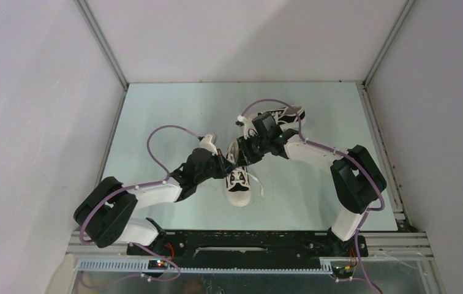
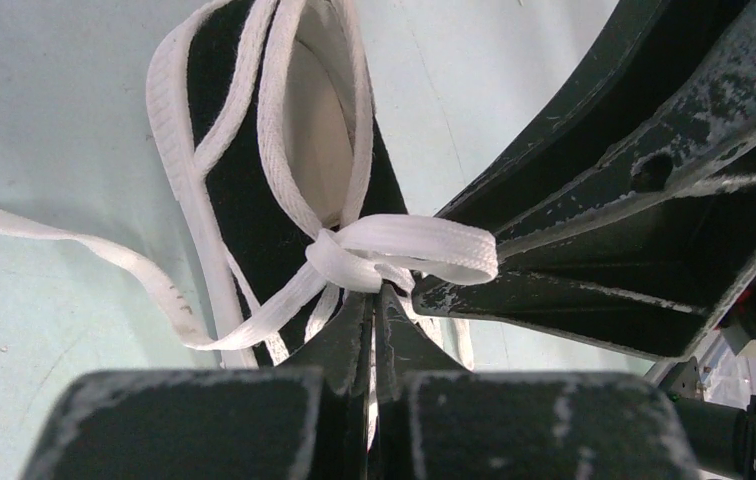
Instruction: Tie the shoes
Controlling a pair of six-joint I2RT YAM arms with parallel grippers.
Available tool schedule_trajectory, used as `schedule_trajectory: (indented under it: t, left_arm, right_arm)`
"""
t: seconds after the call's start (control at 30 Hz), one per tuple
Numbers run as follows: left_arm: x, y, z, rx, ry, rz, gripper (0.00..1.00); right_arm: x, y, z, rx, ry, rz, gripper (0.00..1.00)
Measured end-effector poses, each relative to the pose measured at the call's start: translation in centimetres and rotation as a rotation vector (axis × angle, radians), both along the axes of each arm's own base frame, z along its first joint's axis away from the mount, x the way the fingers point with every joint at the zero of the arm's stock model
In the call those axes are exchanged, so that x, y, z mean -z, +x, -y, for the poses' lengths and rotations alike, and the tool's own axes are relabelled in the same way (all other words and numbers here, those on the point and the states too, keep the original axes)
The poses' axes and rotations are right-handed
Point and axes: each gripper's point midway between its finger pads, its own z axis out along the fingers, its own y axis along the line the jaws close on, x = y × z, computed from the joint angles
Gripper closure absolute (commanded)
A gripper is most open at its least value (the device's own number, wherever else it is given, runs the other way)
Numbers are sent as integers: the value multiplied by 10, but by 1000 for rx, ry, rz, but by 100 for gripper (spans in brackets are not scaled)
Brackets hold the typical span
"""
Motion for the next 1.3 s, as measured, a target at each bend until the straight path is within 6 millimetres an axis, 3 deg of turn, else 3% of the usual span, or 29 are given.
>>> schedule_trajectory:
  t: [0.33,0.63,1.3]
  left_arm:
    - [-2,-2,-1,1,1,-1,100]
    - [0,-2,-2,2,5,-7,100]
    - [4,-2,-2,3,11,-16,100]
  right_arm:
    - [-5,10,-5,-8,-90,115,73]
    - [12,8,-3,-28,-163,128,74]
    - [19,4,-3,-66,-217,169,66]
